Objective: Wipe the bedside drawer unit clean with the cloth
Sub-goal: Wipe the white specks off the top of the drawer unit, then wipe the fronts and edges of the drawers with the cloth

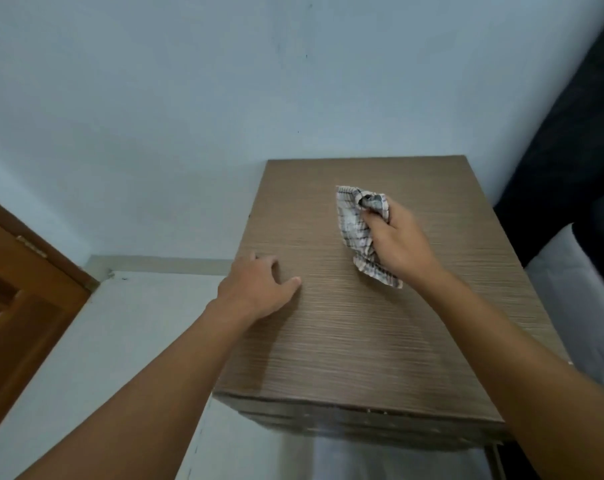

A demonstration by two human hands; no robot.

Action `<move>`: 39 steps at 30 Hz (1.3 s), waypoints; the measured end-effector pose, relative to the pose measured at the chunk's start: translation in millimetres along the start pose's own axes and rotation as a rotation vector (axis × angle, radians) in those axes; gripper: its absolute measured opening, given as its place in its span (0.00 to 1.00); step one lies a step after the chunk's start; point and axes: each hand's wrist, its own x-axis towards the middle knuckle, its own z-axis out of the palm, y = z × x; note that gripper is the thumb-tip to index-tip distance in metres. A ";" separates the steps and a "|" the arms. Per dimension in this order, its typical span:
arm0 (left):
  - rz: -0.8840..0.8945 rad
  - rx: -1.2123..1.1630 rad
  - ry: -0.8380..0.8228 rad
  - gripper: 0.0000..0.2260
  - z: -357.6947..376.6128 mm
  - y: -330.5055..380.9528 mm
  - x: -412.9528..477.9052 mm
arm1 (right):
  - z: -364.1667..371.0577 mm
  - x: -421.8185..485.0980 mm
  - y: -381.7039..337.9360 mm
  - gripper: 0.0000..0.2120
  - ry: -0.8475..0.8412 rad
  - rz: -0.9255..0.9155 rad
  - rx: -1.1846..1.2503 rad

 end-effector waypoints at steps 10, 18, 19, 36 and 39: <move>0.011 0.116 0.113 0.33 2.2 23.1 56.7 | -26.4 19.3 8.5 0.12 0.040 -0.162 0.008; 0.099 0.090 0.211 0.36 18.2 2.9 26.9 | -37.7 -39.4 4.4 0.13 0.199 -0.216 0.013; 0.108 0.087 0.211 0.36 20.7 -1.2 20.2 | -37.8 -49.4 4.1 0.14 0.211 -0.218 0.018; 0.345 -0.411 1.009 0.25 155.3 -95.1 -124.1 | -13.5 -268.5 59.8 0.10 0.460 -0.207 0.397; 0.151 -0.700 0.879 0.30 182.7 -106.6 -128.3 | -12.1 -283.1 84.7 0.08 0.580 -0.060 0.684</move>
